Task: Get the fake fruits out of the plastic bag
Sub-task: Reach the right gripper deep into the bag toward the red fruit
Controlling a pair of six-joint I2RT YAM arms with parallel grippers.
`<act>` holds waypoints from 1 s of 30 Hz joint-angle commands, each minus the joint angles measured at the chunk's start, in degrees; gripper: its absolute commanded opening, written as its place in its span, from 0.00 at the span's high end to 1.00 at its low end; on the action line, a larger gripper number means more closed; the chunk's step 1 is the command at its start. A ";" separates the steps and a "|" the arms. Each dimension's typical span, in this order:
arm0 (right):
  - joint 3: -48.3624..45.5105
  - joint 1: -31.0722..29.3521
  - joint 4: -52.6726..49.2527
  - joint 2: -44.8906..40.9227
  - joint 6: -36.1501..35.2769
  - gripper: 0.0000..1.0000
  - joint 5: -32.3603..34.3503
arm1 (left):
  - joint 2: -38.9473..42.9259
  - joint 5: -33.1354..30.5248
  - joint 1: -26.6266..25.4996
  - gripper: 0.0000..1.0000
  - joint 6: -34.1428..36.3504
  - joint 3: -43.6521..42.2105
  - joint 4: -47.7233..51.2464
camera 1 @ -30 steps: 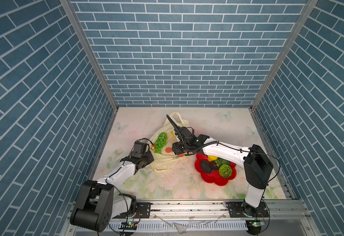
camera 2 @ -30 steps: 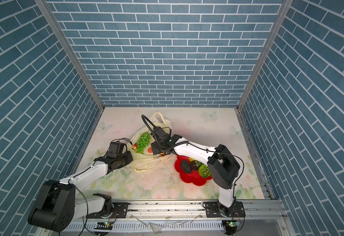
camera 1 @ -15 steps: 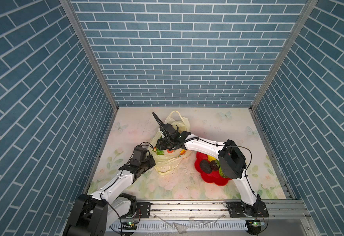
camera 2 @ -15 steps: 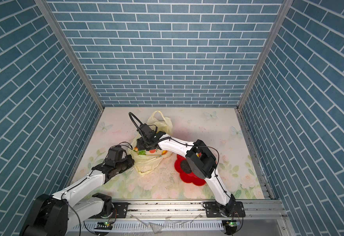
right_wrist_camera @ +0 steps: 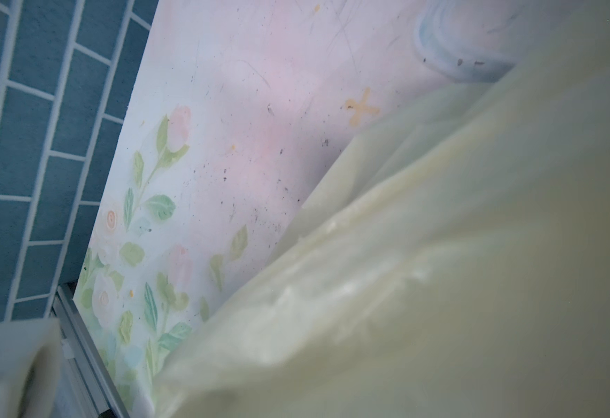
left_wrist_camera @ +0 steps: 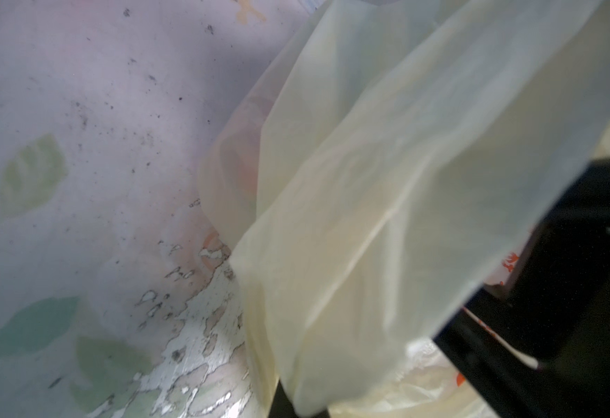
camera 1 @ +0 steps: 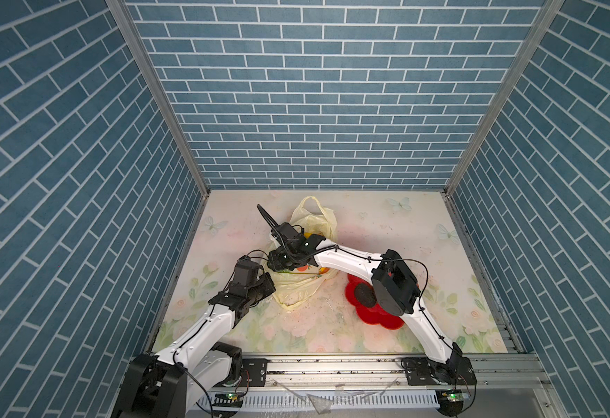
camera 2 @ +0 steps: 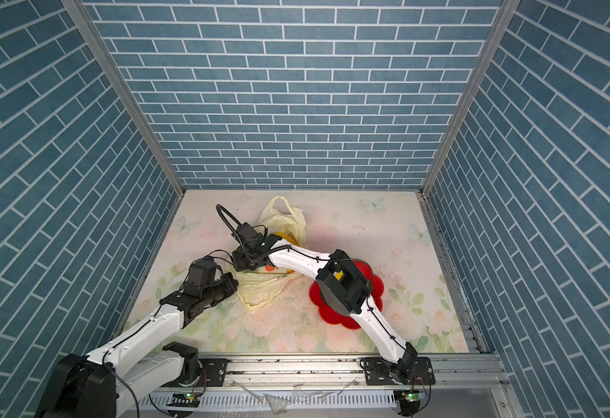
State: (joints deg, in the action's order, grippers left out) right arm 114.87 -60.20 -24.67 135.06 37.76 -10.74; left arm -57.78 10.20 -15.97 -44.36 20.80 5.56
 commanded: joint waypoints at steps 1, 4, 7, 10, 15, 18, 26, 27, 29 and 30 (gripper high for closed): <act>4.33 0.09 -3.29 2.26 0.84 0.63 0.76 | 1.08 0.22 -0.25 1.00 0.01 -1.07 1.33; 6.56 0.12 -4.84 3.50 0.29 0.63 2.24 | 1.72 0.16 -0.29 1.00 -0.07 -1.47 1.55; 9.40 0.10 -6.56 5.51 0.05 0.62 2.96 | 2.15 0.31 -0.24 1.00 -0.27 -1.74 1.64; 12.16 0.18 -8.54 7.39 0.02 0.62 3.61 | 2.43 0.53 -0.38 1.00 -0.29 -1.97 1.64; 15.79 0.18 -10.77 9.61 -0.66 0.60 5.08 | 2.76 0.61 -0.47 1.00 -0.29 -2.04 1.64; 16.87 0.18 -11.98 10.65 -0.76 0.56 5.00 | 2.98 0.51 -0.43 1.00 -0.33 -2.01 1.82; 18.60 0.00 -13.50 13.17 -1.28 0.42 4.74 | 2.96 -0.04 -0.50 1.00 -0.24 -2.00 1.82; 19.02 0.04 -13.66 13.42 -1.45 0.39 4.84 | 2.94 0.00 -0.53 1.00 -0.29 -2.06 1.72; 19.48 0.00 -13.57 13.65 -1.62 0.38 5.11 | 2.93 0.00 -0.56 1.00 -0.30 -2.07 1.67; 19.80 0.00 -13.64 13.86 -1.80 0.38 5.27 | 2.81 -0.07 -0.55 1.00 -0.29 -1.96 1.79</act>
State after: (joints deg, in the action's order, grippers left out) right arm 132.00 -60.20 -35.29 146.82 36.82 -7.29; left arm -55.09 10.35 -16.10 -44.58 19.57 6.31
